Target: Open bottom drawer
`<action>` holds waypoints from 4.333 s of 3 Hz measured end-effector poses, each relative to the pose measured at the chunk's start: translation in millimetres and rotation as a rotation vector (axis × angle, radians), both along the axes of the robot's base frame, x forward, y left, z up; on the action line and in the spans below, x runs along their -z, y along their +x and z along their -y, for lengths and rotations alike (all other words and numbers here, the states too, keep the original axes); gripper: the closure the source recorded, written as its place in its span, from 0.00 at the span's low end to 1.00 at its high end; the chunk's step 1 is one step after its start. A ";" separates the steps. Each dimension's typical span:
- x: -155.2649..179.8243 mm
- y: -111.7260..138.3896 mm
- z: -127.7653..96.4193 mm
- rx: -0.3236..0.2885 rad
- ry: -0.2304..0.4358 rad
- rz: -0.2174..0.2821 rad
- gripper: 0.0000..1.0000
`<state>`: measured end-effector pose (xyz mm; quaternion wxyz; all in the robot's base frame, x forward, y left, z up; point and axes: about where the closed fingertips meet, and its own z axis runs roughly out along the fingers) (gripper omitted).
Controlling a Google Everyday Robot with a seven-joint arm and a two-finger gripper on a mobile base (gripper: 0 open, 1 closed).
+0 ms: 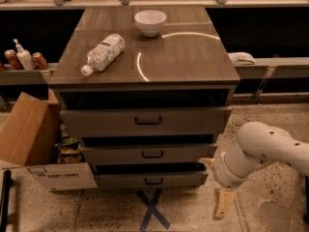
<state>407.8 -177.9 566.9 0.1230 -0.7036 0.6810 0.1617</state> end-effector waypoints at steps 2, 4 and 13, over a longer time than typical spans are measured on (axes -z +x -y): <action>130.0 34.9 2.8 0.121 0.162 0.027 0.00; 171.0 26.2 -6.7 0.131 0.209 -0.018 0.00; 396.8 176.2 -64.7 0.062 0.221 0.136 0.19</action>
Offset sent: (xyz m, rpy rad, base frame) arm 0.0644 -0.0003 -0.2265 0.3319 -0.0529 -0.2030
